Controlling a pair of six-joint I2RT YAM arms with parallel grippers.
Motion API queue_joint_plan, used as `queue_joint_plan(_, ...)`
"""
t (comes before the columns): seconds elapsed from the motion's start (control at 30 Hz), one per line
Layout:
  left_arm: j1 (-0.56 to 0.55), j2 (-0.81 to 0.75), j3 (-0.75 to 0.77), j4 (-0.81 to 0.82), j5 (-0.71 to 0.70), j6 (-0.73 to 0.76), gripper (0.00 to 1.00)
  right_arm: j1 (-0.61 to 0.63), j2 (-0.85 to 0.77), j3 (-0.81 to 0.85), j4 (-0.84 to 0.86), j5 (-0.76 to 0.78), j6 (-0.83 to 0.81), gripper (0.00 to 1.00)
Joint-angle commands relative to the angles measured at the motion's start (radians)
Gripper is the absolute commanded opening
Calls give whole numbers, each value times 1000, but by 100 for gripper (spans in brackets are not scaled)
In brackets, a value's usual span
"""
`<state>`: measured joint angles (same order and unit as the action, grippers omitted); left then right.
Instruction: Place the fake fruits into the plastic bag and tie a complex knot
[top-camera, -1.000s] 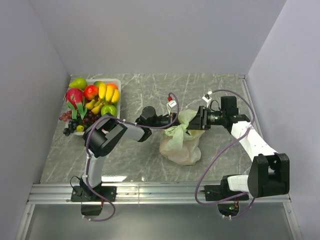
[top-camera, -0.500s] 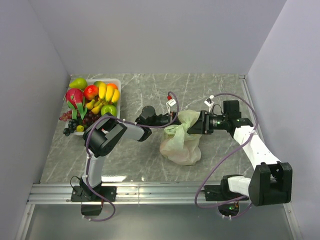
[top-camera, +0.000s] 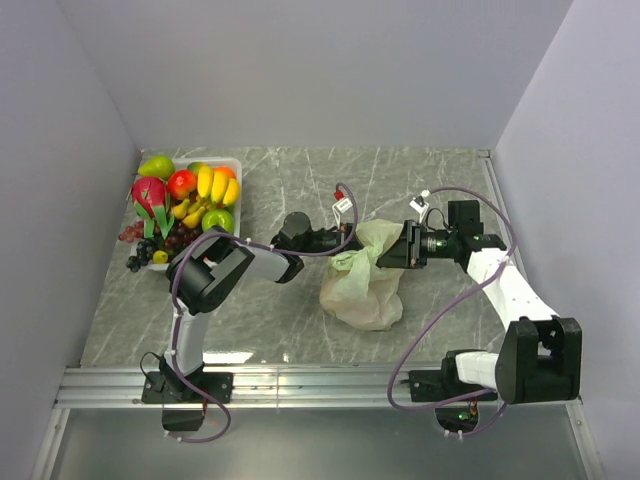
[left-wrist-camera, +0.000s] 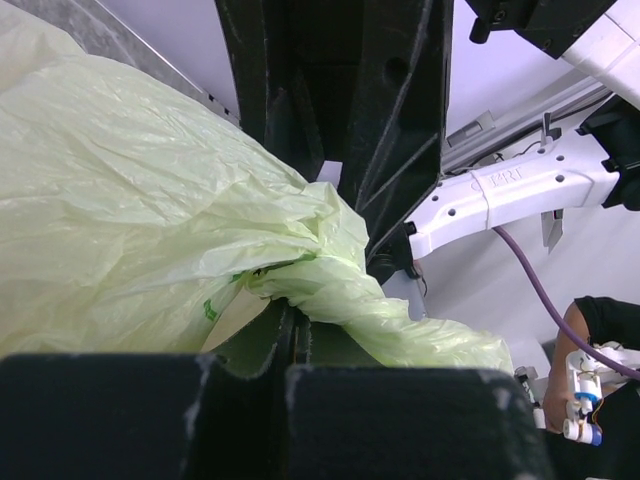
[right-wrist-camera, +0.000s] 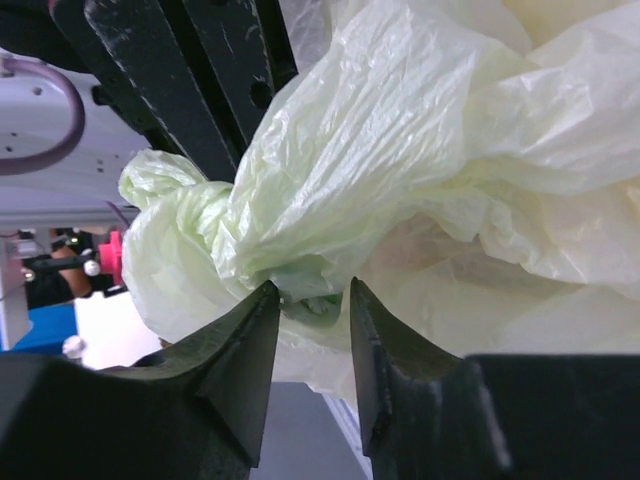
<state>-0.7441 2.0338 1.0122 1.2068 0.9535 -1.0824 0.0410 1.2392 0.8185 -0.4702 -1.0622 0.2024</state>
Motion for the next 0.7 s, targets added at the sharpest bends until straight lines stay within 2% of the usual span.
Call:
queue_joint_plan(0.0, -14, -7, 29, 62, 24, 22, 1, -3, 6, 15, 84, -50, 57, 36)
queue_joint_plan(0.07, -15, -4, 31, 66, 22, 19, 1, 0, 11, 13, 87, -53, 54, 31)
queue_joint_plan(0.17, -14, -4, 35, 60, 19, 24, 1, 2, 17, 13, 61, -59, 26, 15)
queue_joint_plan(0.2, -14, -6, 37, 60, 21, 27, 1, 0, 16, 13, 51, -59, 20, 3)
queue_joint_plan(0.23, -14, -7, 37, 60, 22, 30, 0, -1, 14, 13, 39, -58, 14, 0)
queue_joint_plan(0.33, -11, -12, 29, 51, 28, 41, 0, 0, 2, 16, 21, -55, -11, 0)
queue_joint_plan(0.4, -8, -20, 22, 34, 36, 50, 5, -3, -1, 25, 15, -56, -26, 0)
queue_joint_plan(0.43, -5, -24, 17, 27, 39, 61, 8, -6, -3, 30, 2, -58, -32, 0)
queue_joint_plan(0.47, 3, -38, 13, 13, 39, 71, 17, -7, -3, 37, -4, -56, -49, 0)
queue_joint_plan(0.57, 38, -96, -18, -88, 42, 142, 29, -7, -12, 53, -28, -47, -87, 0)
queue_joint_plan(0.63, 66, -139, -43, -239, 47, 237, 33, -7, -21, 60, -53, -39, -110, 0)
queue_joint_plan(0.67, 101, -186, -50, -298, 50, 269, 38, -7, -23, 71, -61, -39, -133, 0)
